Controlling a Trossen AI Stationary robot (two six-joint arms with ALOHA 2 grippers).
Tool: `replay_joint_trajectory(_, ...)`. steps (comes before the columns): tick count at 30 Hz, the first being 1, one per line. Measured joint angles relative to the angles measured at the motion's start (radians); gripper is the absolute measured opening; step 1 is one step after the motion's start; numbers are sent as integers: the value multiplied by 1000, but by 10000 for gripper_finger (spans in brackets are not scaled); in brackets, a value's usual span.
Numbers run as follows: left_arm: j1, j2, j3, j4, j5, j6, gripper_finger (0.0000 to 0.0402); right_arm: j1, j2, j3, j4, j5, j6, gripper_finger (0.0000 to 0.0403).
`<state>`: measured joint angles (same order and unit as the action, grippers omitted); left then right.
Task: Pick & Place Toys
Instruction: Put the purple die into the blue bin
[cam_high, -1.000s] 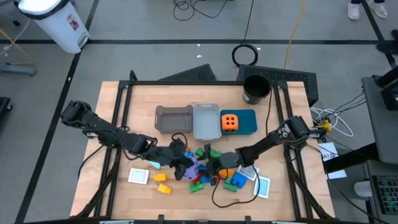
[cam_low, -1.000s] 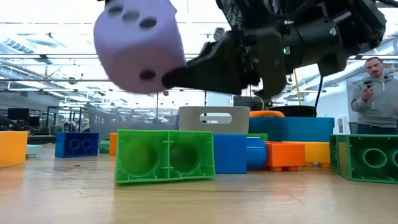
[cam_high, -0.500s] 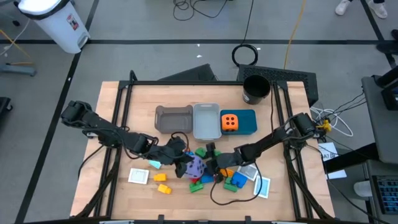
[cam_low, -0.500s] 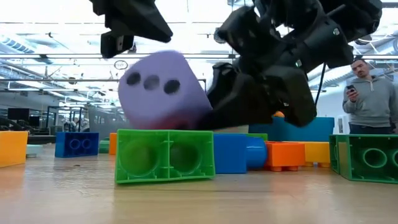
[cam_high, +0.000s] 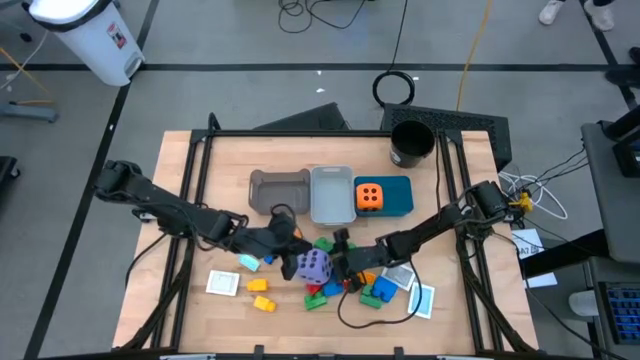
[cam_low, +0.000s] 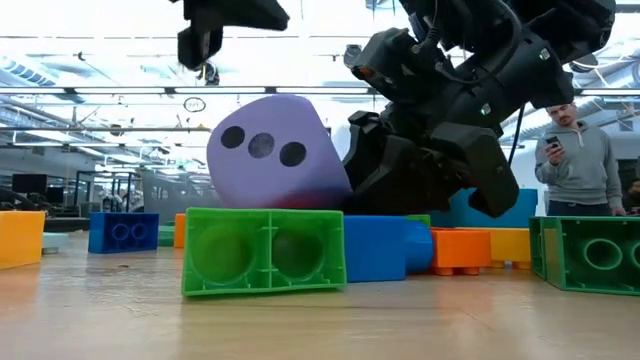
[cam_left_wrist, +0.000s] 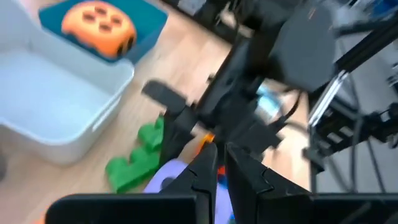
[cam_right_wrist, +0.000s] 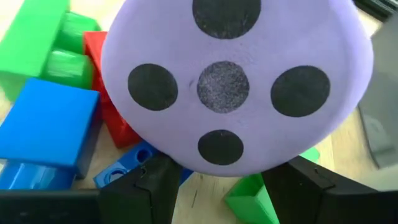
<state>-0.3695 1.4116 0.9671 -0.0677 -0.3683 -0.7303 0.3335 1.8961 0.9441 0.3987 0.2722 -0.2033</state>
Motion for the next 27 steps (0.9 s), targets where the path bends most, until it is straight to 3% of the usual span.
replay_joint_trajectory(5,-1,-25,1,38,0,62,35,11,-34,-3,-61,20,9,226)
replay_joint_trajectory(12,7,-24,1,37,1,97,35,53,-129,-3,-176,107,47,314)
replay_joint_trajectory(16,12,-24,1,45,0,100,35,83,-175,-5,-196,178,-42,357)
replay_joint_trajectory(21,18,-24,1,36,0,101,35,86,-220,22,-219,163,-87,385)
replay_joint_trajectory(27,18,-24,1,39,1,100,35,47,-209,162,-310,12,-124,391)
